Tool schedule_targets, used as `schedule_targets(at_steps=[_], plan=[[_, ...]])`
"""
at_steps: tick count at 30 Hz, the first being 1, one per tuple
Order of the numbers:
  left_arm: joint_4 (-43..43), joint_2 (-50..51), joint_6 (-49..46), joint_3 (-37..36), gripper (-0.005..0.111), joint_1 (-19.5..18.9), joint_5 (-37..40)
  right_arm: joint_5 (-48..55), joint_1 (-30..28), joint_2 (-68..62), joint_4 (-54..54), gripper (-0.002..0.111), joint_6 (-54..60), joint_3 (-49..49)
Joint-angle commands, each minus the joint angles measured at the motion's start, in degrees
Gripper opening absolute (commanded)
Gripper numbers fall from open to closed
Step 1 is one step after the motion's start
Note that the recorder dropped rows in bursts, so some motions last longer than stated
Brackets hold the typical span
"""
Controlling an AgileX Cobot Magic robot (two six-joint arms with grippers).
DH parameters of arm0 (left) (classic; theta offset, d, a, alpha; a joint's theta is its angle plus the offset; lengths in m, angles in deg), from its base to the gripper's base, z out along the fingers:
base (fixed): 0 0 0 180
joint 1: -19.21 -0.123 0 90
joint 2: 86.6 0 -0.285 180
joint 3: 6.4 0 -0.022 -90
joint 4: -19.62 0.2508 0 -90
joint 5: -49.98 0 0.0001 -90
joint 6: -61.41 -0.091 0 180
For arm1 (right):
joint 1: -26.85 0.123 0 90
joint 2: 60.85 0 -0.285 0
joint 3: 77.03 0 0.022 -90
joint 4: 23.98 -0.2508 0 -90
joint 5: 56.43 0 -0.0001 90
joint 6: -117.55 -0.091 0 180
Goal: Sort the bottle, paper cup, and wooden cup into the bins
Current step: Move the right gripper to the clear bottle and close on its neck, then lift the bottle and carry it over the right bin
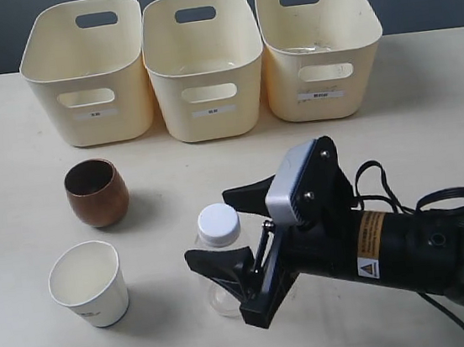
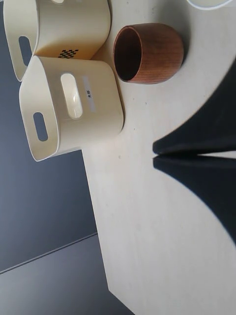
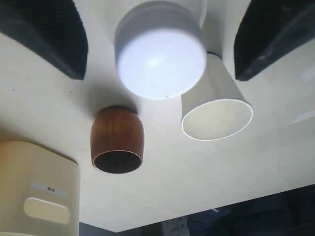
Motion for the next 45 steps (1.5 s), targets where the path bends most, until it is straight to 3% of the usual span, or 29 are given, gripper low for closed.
schedule_targets(at_steps=[1, 6, 9, 13, 18, 23, 31, 39, 45], plan=[[0.2, -0.3, 0.1, -0.1, 0.0, 0.2, 0.0, -0.9, 0.2, -0.2, 0.1, 0.077, 0.3, 0.3], [0.2, -0.3, 0.1, -0.1, 0.0, 0.2, 0.0, -0.9, 0.2, -0.2, 0.1, 0.077, 0.2, 0.3], [0.2, -0.3, 0.1, -0.1, 0.0, 0.2, 0.0, -0.7, 0.2, -0.2, 0.1, 0.066, 0.2, 0.3], [0.2, -0.3, 0.1, -0.1, 0.0, 0.2, 0.0, -0.5, 0.2, -0.7, 0.3, 0.027, 0.2, 0.3], [0.2, -0.3, 0.1, -0.1, 0.0, 0.2, 0.0, -0.5, 0.2, -0.7, 0.2, 0.0, 0.2, 0.3], [0.2, -0.3, 0.1, -0.1, 0.0, 0.2, 0.0, -2.9, 0.2, 1.4, -1.0, -0.001, 0.0, 0.3], [0.2, -0.3, 0.1, -0.1, 0.0, 0.2, 0.0, -1.5, 0.2, 12.2, -21.4, -0.001, 2.3, 0.3], [0.2, -0.3, 0.1, -0.1, 0.0, 0.2, 0.0, -1.5, 0.2, 18.8, -45.5, -0.001, 20.2, 2.9], [0.2, -0.3, 0.1, -0.1, 0.0, 0.2, 0.0, 1.1, 0.2, 18.7, -51.2, -0.001, 34.1, 9.5]])
